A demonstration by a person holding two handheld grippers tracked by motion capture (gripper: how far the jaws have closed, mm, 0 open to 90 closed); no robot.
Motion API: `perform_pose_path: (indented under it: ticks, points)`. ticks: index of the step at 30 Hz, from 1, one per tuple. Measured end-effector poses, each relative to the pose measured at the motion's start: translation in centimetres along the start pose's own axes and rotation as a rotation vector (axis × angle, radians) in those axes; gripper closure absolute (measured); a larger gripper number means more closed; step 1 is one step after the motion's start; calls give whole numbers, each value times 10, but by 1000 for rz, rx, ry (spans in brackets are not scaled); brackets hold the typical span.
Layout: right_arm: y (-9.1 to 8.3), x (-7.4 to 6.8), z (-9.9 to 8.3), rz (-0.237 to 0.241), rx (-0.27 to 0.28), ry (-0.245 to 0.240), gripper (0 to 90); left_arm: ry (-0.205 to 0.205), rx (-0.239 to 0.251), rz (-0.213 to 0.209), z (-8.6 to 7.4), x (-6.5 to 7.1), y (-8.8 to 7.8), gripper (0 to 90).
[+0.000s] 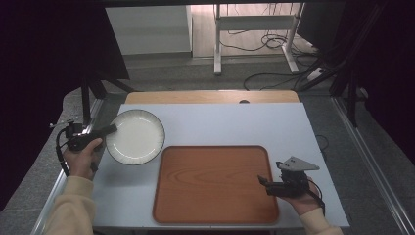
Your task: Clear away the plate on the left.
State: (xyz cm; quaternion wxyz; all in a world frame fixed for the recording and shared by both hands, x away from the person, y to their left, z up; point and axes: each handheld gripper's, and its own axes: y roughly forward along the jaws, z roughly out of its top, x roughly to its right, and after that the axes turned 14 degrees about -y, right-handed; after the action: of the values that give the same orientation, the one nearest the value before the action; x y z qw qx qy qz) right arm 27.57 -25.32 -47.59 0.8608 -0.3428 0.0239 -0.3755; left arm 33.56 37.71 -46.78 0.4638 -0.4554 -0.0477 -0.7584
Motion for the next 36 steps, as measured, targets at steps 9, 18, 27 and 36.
perform_pose_path:
  ticks: [9,18,27,36]
  points:
    - [0,2,0,-1,-1,3,170,6,-14,6,-3,3,1,821]
    - [0,2,0,-3,-1,4,170,-7,-16,-23,-6,6,2,821]
    - [0,2,-1,-4,2,6,170,0,-19,-35,-6,10,2,820]
    - [0,2,0,3,11,-3,170,23,-20,-46,-8,19,3,819]
